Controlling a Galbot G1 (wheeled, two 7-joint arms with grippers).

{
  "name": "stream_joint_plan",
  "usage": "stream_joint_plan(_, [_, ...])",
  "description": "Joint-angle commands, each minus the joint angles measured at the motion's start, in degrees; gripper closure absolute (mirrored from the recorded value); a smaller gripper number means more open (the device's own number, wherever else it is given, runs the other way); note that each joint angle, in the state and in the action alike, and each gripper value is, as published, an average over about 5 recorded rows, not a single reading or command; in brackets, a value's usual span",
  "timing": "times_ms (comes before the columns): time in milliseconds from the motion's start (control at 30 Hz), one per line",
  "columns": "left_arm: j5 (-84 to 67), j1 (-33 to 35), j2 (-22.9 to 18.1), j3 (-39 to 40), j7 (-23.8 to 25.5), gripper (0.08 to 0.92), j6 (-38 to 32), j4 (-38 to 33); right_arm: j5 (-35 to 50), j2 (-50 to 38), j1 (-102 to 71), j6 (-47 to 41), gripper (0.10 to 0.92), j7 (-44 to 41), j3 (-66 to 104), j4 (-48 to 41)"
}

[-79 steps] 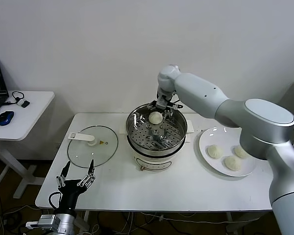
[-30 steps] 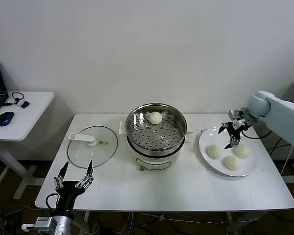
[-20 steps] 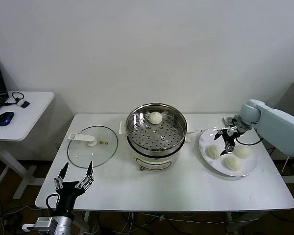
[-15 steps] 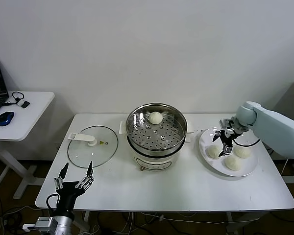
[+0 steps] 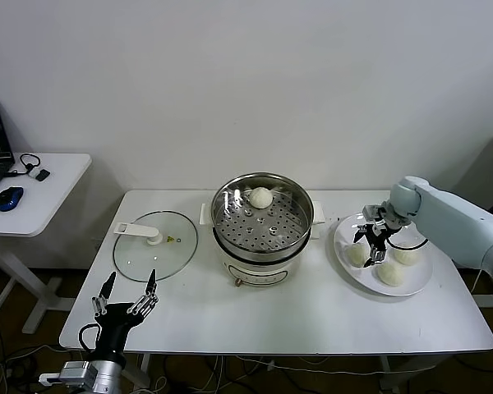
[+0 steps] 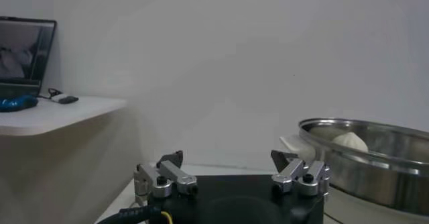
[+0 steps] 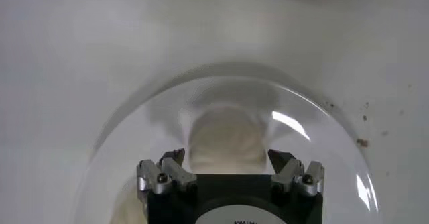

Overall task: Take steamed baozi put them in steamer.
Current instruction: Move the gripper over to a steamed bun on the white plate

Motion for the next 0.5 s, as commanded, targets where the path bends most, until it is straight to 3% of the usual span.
stream_joint_plan(33, [-0.03, -0.04, 0.01, 0.09, 0.00, 0.177, 0.08, 0.06, -0.76, 0.76, -0.57, 0.37, 0.203, -0.24, 0.70, -1.58])
stream_joint_plan(267, [-0.02, 0.07, -0.06, 0.26, -0.05, 0.177, -0.03, 0.17, -1.21, 0.72, -0.69, 0.48, 0.213, -0.64, 1.13, -1.60])
stream_joint_plan(500, [0.16, 0.15, -0.07, 0.26, -0.10, 0.177, -0.06, 0.18, -1.00, 0.56, -0.76, 0.55, 0.374, -0.76, 1.43, -1.32])
